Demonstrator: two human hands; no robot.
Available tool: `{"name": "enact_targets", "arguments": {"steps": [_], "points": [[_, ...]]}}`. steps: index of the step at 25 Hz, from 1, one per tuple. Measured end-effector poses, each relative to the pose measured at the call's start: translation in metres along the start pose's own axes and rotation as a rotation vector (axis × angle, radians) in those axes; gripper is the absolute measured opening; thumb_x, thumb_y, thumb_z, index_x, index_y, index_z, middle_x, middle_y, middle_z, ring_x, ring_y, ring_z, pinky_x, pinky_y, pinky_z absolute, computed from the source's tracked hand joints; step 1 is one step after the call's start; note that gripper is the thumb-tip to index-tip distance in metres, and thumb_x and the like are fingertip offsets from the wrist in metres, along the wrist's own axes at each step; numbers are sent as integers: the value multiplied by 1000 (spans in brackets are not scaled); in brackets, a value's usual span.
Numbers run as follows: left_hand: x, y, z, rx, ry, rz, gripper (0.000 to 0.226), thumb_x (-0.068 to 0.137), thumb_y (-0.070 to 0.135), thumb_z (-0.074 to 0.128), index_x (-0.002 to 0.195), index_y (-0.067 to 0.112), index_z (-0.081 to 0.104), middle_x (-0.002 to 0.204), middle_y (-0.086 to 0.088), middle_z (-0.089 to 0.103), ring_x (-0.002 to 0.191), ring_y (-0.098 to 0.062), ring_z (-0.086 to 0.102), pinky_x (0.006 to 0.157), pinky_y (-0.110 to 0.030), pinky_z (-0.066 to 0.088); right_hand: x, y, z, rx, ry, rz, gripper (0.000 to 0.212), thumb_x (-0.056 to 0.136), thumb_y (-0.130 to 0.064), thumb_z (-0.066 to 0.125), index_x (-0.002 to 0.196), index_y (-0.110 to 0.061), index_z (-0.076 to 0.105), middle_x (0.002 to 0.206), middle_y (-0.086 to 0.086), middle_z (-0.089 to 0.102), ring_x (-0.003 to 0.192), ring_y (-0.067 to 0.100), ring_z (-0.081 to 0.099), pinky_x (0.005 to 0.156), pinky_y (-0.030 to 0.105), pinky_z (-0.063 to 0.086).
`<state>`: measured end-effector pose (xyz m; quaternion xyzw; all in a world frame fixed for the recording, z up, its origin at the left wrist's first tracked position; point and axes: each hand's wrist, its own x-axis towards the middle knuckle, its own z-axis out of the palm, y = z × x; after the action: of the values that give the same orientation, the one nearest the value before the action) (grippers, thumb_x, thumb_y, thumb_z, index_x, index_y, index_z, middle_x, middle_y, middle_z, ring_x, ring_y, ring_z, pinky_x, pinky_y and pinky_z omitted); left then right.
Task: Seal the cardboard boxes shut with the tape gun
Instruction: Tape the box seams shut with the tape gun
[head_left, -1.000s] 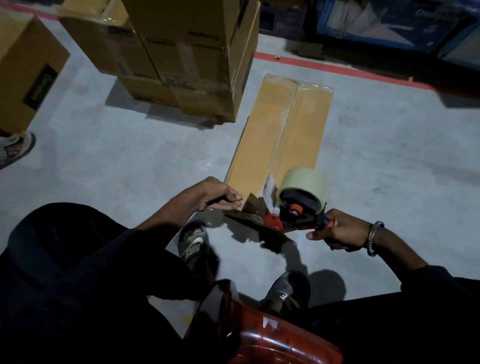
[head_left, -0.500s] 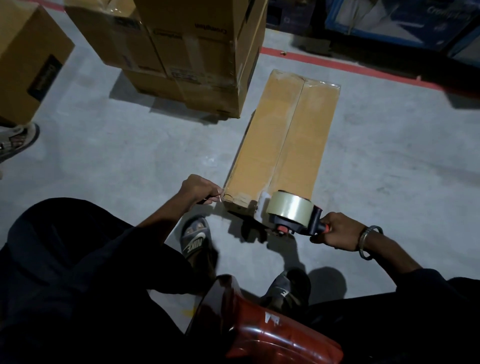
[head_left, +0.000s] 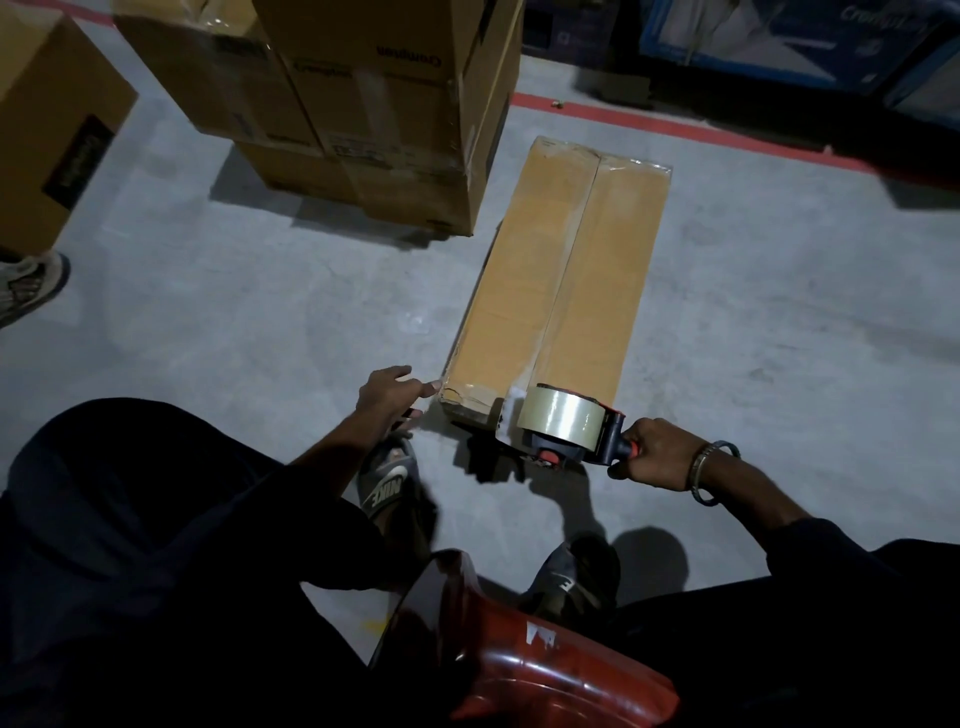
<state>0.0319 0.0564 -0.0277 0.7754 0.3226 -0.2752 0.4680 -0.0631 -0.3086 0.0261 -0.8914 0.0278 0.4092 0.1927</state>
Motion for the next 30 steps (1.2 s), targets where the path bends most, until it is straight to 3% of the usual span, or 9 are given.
{"name": "enact_targets", "arguments": {"steps": [2,5,8,11,16,21,23,26,30], "points": [[-4,-4,4,100,98,133,28,72,39,94,85,20,77,79,5,77,64,-14,76,76,-36,65,2,0,0,20,-10,11,43,78,-30,76,56,-15,42,54,1,49,53,18,47,58,31,39],[-12,3,16,283,206,336,5,76,21,78,72,23,78,71,8,75,72,-15,73,70,-27,58,2,-2,-1,9,-11,22,39,79,-30,75,59,-14,46,58,3,53,54,19,51,59,30,43],[-18,16,22,296,245,207,11,70,16,67,65,11,76,68,-5,72,73,-25,73,55,-22,46,1,-4,-3,4,-16,43,36,79,-31,75,60,-14,50,59,3,58,54,18,55,58,29,45],[-19,18,24,297,199,163,21,66,29,87,78,13,82,78,-7,78,83,-23,75,65,-24,52,0,-7,-3,-1,-15,62,32,78,-32,75,63,-13,54,62,4,62,54,18,59,57,30,49],[-33,-5,37,622,213,494,29,82,15,83,111,17,82,101,-9,80,96,-30,73,79,-30,56,0,-10,-4,23,-27,100,33,79,-31,75,80,0,67,58,5,65,47,17,60,51,27,50],[-38,-2,33,918,236,648,22,90,27,76,104,12,72,97,-12,74,89,-37,69,68,-35,47,0,-10,-4,22,-33,91,28,79,-31,75,77,-4,67,61,7,66,49,19,62,50,26,52],[-42,-2,33,1052,235,702,22,94,21,69,112,12,63,95,-12,72,87,-39,69,65,-36,41,1,-11,-5,16,-32,84,27,79,-31,74,77,-5,67,60,6,66,48,18,62,50,26,52],[-50,-10,34,1251,287,814,44,90,13,66,132,26,59,84,-3,70,69,-32,70,55,-30,34,0,-11,-5,-3,-27,79,25,78,-29,73,71,-6,64,58,6,64,47,18,61,51,28,54],[-44,-15,32,1414,239,848,57,104,18,50,158,33,37,116,-4,69,85,-28,72,62,-31,42,-1,-15,4,-107,-13,77,28,73,-37,60,61,-14,49,62,3,58,57,19,58,54,30,47]]}}
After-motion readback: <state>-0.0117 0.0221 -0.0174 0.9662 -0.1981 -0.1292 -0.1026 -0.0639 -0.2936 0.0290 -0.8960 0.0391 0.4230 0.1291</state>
